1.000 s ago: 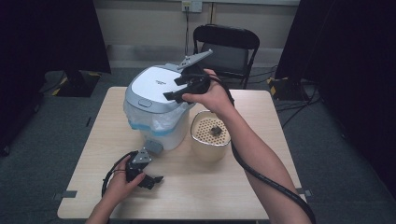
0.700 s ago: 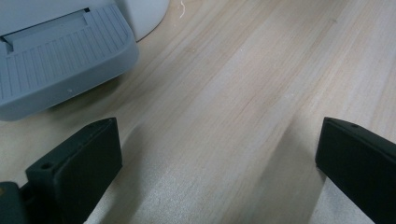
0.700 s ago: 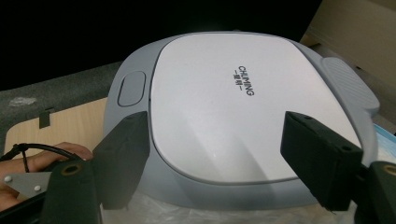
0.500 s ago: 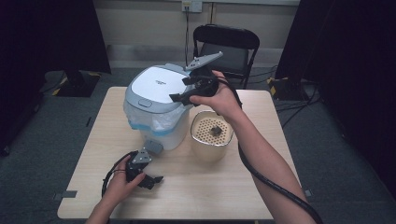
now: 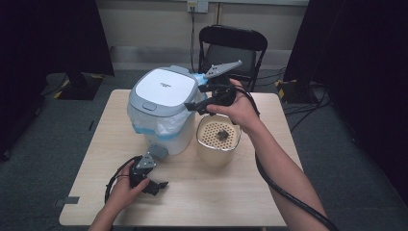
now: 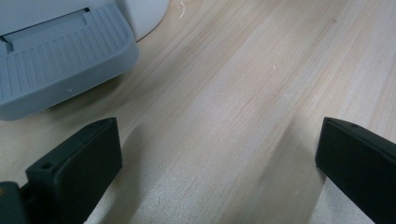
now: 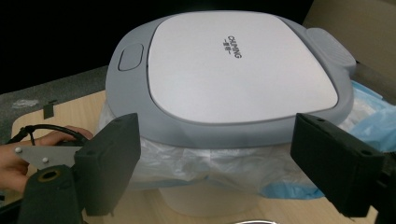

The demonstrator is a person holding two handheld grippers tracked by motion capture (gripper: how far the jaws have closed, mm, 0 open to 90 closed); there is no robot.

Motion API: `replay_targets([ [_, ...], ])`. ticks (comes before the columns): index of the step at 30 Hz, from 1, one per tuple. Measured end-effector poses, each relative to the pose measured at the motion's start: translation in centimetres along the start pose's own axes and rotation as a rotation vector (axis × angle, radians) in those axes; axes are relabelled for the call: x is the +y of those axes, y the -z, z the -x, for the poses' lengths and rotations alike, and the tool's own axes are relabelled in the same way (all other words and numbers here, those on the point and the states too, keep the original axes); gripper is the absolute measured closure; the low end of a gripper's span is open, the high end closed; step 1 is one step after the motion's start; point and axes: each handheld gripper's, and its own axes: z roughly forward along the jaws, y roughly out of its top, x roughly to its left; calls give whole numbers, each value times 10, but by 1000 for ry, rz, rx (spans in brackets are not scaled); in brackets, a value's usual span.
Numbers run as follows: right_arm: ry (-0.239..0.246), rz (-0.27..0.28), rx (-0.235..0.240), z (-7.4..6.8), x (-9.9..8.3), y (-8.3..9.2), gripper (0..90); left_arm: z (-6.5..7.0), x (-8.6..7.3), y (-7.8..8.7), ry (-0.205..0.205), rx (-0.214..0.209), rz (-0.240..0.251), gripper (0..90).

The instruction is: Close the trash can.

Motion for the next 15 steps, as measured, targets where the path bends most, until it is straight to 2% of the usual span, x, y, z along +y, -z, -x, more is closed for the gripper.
replay_targets([
  [15, -3, -11, 28, -4, -24, 1, 147, 0, 0, 0, 0, 0, 0, 0],
])
